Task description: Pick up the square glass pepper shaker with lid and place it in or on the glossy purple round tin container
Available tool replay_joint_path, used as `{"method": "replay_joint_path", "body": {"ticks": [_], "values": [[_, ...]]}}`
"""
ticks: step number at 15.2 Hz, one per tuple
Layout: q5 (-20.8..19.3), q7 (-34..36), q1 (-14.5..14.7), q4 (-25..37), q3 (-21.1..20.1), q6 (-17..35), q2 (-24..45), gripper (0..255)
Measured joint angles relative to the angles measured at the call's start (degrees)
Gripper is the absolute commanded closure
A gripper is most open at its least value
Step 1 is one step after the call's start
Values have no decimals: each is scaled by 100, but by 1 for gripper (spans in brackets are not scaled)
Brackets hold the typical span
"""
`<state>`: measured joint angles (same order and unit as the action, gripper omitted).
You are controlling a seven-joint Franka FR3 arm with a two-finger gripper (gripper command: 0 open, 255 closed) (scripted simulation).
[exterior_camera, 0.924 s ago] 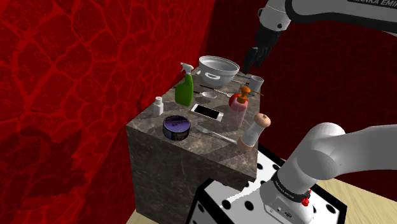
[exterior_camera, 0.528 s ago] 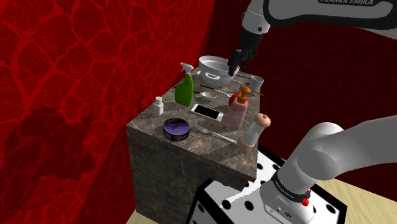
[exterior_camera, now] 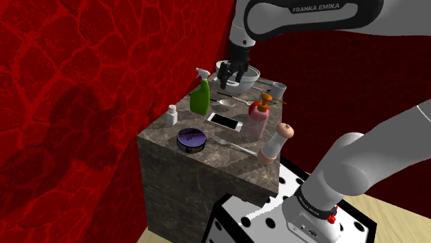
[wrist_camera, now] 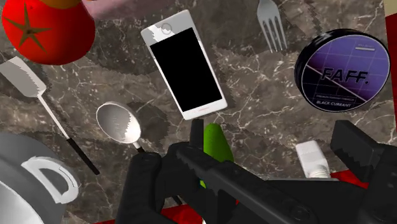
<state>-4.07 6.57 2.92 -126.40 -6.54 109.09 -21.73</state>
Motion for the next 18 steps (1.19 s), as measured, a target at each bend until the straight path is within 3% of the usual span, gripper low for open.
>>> {"method": "replay_joint_path", "body": {"ticks": [7,18], "values": [[-21,371,86,876,-241,371,1455,0],[-254,970,428,3024,-486,387,3956,0]]}}
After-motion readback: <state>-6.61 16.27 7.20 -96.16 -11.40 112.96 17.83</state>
